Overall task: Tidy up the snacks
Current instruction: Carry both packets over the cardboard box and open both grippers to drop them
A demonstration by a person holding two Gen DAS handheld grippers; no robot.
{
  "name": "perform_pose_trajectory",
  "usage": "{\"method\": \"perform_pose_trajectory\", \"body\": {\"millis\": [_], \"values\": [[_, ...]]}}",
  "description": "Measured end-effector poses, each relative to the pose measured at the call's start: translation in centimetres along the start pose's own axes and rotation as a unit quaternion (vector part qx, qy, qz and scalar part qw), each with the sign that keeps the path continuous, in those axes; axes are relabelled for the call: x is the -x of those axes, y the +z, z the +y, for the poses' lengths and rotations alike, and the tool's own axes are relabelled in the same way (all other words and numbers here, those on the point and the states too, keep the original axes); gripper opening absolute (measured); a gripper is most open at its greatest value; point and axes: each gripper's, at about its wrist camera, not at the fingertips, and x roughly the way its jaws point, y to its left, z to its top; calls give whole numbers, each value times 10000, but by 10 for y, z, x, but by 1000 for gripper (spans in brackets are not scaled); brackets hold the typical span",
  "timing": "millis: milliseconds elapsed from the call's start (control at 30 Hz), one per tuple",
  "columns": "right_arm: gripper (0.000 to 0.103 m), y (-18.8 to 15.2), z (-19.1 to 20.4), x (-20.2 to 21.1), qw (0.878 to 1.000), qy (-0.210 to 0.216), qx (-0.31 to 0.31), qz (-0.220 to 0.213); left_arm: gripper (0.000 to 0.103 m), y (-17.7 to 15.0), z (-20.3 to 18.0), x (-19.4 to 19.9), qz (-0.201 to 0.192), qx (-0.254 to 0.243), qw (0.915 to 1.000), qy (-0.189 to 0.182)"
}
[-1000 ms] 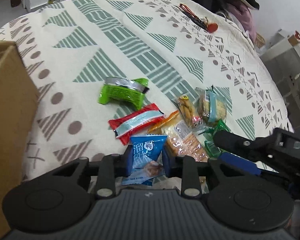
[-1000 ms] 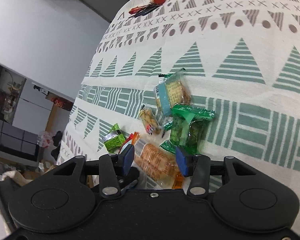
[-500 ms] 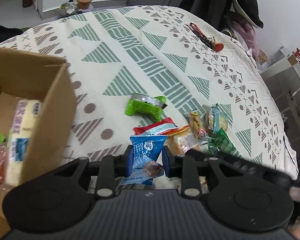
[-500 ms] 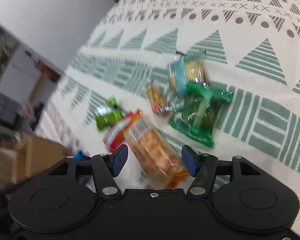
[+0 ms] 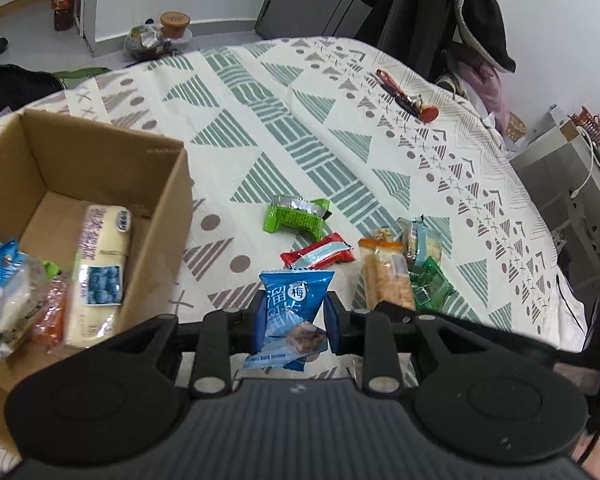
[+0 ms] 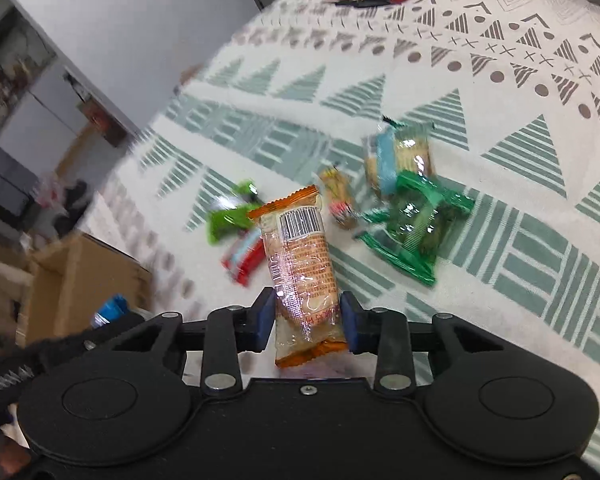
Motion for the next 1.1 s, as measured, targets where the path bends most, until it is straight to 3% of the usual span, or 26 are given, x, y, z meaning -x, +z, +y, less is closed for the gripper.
{"method": "perform_pose_trajectory", "body": {"millis": [300,667,1100], "values": [[34,0,16,21,9974,684,-120,-199,29,4,7,42,-361,36,9993,92],[34,-10,54,34,9912,1294,5,-286,29,12,45,88,-745,248,9962,387],[34,-23,104,41,9821,1851,292,-205,29,10,87,116,-813,488,9938,575]]}}
